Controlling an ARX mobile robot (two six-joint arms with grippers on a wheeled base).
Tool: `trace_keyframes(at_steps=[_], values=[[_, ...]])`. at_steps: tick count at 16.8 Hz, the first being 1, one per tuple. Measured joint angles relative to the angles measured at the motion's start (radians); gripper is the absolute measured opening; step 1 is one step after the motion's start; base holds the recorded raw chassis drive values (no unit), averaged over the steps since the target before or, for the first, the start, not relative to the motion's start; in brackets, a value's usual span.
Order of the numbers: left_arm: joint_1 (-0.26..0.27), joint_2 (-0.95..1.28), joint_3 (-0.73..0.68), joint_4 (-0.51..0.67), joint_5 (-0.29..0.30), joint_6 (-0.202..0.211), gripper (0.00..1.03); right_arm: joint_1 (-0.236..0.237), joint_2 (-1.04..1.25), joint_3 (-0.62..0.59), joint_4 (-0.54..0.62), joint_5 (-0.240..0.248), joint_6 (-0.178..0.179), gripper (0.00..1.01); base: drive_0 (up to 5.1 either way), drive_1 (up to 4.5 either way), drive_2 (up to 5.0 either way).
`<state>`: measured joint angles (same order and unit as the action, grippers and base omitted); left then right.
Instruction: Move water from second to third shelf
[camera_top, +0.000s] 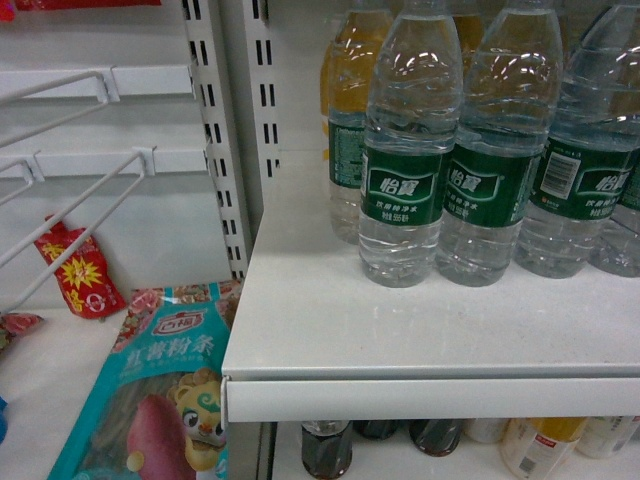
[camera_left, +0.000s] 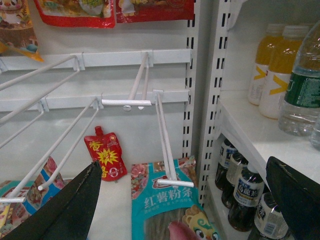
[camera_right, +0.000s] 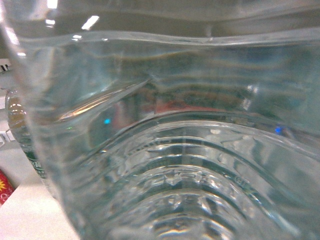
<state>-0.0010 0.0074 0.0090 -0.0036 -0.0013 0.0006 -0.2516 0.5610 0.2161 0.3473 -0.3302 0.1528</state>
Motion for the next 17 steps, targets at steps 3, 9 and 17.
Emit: trace_keyframes(at_steps=[3,9,17], values=[[0.0,0.0,0.0,0.0,0.0,0.0,0.98,0.001,0.0,0.0,-0.002,-0.001,0.0,0.41,0.0,0.0,0.0],[0.0,0.0,0.0,0.0,0.001,0.0,0.98,0.025,-0.011,0.015,0.034,-0.085,0.026,0.41,0.0,0.0,0.0],[0.0,0.0,0.0,0.0,0.001,0.0,0.98,0.264,0.198,0.032,0.042,0.096,-0.024,0.41,0.0,0.0,0.0]])
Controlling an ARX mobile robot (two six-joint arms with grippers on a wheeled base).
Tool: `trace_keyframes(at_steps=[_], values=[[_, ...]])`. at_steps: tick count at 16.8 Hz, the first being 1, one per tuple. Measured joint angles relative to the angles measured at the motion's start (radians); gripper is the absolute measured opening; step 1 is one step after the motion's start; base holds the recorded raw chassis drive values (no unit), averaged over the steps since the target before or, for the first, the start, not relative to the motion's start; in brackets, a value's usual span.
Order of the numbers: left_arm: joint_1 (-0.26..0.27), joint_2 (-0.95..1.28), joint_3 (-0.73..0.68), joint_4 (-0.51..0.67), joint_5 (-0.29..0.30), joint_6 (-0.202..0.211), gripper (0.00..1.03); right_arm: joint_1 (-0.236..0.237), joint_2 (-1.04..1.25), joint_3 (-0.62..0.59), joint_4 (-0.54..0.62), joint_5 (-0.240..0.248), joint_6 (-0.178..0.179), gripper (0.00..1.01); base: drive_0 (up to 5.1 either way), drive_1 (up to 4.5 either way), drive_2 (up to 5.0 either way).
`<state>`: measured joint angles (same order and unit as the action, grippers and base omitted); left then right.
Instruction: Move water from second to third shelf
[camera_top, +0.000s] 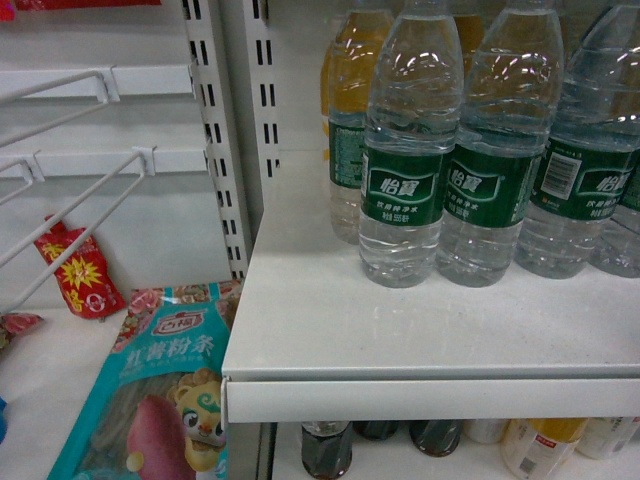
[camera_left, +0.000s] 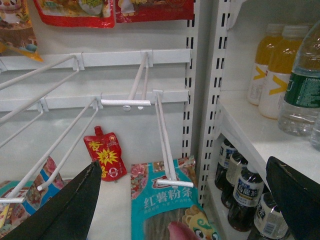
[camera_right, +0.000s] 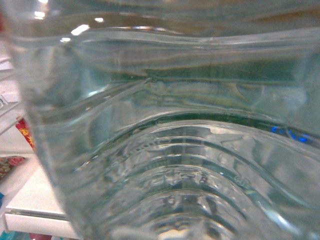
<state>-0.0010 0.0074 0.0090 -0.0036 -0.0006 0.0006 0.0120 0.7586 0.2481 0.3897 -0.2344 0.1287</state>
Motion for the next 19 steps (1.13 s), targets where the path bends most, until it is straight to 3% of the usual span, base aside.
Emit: trace_keyframes(at_steps=[3,6,8,11,19], values=[[0.0,0.0,0.0,0.0,0.0,0.0,0.98,0.077,0.188,0.038,0.053,0.099,-0.011,0.41,0.0,0.0,0.0],[0.0,0.0,0.0,0.0,0.0,0.0,0.98,0.108,0.377,0.126,0.167,0.16,-0.012,0.41,0.0,0.0,0.0],[0.0,0.0,0.0,0.0,0.0,0.0,0.98,0.16,0.534,0.196,0.189,0.208,-0.026,0.41,0.0,0.0,0.0],[0.0,0.0,0.0,0.0,0.0,0.0,0.98,0.178,0.592,0.232,0.209,0.243,-0.037,0.41,0.0,0.0,0.0],[0.0,0.0,0.0,0.0,0.0,0.0,0.98,0.185,0.65,0.275,0.21,0.258,-0.037,0.41,0.0,0.0,0.0]])
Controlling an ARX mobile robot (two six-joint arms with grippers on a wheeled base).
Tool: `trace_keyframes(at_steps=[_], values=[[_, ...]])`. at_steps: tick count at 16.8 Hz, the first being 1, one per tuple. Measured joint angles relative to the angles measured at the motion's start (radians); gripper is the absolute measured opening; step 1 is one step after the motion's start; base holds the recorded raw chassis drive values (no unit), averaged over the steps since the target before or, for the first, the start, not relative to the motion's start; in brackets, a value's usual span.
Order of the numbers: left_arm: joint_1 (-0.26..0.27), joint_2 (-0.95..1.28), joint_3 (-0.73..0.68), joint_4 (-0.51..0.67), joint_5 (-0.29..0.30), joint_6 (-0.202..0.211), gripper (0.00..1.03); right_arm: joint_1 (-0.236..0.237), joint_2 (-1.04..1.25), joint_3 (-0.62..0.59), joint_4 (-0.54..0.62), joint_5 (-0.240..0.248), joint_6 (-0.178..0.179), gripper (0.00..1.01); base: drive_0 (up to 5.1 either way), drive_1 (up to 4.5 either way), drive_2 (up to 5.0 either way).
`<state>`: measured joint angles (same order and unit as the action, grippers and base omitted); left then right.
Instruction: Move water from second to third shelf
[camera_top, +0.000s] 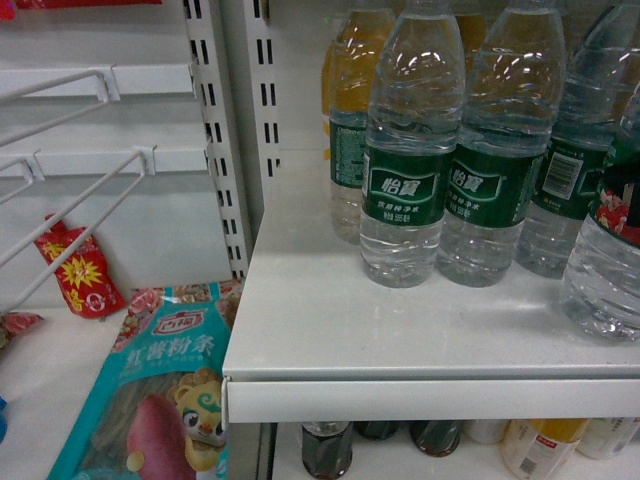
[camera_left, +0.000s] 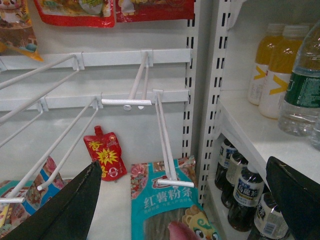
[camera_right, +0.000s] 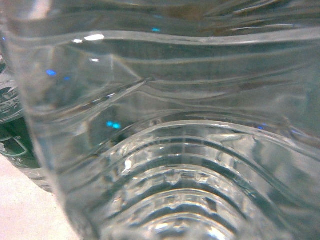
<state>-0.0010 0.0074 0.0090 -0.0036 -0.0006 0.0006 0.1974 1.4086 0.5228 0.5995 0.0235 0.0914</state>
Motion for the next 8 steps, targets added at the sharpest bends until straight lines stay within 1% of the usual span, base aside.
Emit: trace_keyframes(at_steps=[8], values=[[0.0,0.0,0.0,0.0,0.0,0.0,0.98,0.013,0.043,0.008,0.021,0.01,0.0,0.41,0.0,0.0,0.0]])
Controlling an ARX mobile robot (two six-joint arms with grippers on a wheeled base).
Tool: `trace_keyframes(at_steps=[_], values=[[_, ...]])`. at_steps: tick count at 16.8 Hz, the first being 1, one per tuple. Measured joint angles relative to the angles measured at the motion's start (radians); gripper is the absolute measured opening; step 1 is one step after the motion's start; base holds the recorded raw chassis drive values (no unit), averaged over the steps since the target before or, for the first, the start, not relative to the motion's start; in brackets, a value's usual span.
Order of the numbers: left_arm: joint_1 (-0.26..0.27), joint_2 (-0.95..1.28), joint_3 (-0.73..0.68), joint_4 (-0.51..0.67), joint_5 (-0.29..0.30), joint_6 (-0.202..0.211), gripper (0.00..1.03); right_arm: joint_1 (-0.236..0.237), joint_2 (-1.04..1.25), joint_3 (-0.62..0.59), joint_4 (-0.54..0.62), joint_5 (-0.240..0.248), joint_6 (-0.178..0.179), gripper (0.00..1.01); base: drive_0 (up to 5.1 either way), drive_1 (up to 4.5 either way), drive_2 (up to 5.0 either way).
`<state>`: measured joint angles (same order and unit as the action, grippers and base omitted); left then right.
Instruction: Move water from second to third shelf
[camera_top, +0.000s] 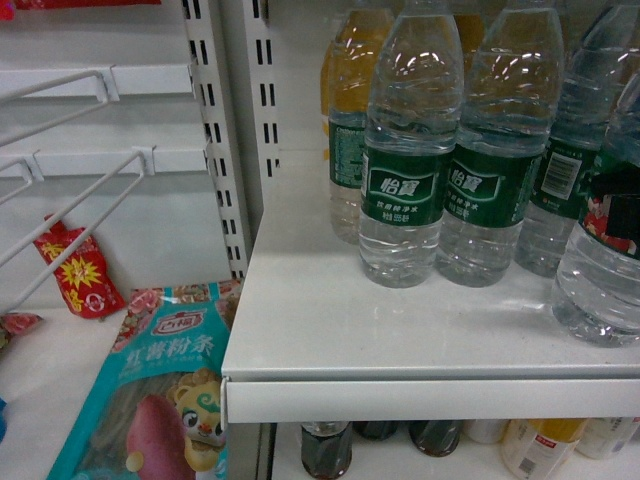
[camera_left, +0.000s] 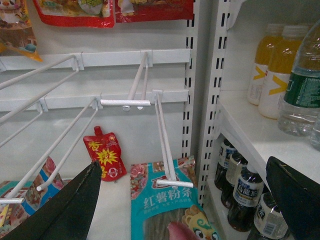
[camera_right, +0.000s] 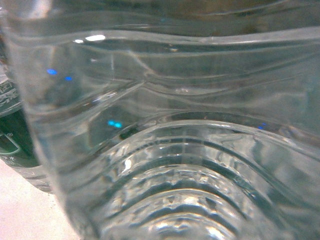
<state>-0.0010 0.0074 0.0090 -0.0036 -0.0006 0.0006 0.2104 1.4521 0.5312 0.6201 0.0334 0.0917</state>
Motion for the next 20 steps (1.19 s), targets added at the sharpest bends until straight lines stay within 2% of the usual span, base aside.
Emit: trace_keyframes(at_steps=[3,4,8,9,10,17,20], values=[[0.0,0.0,0.0,0.0,0.0,0.0,0.98,0.008,0.002,0.003,-0.001,0.004,0.0,0.41,0.0,0.0,0.0],[0.0,0.0,0.0,0.0,0.0,0.0,0.98,0.01,0.002,0.003,-0.003,0.004,0.0,0.47,0.0,0.0,0.0],[0.0,0.0,0.0,0.0,0.0,0.0,0.98,0.011,-0.001,0.014,0.01,-0.003,0.0,0.94,0.0,0.0,0.0],[0.0,0.0,0.0,0.0,0.0,0.0,0.98,0.011,-0.001,0.014,0.009,-0.003,0.001,1.0,0.0,0.0,0.0],[0.0,0.0,0.0,0.0,0.0,0.0,0.98,0.011,-0.001,0.014,0.009,-0.003,0.001,0.97,0.0,0.0,0.0],[0.0,0.0,0.0,0.0,0.0,0.0,0.98,0.005,-0.017,0.014,-0.008,-0.005,0.005,0.98,0.0,0.0,0.0],[0.0,0.0,0.0,0.0,0.0,0.0,0.98,0.006,-0.103,-0.006,-0.023,-0.006,0.009,0.98,0.0,0.0,0.0]])
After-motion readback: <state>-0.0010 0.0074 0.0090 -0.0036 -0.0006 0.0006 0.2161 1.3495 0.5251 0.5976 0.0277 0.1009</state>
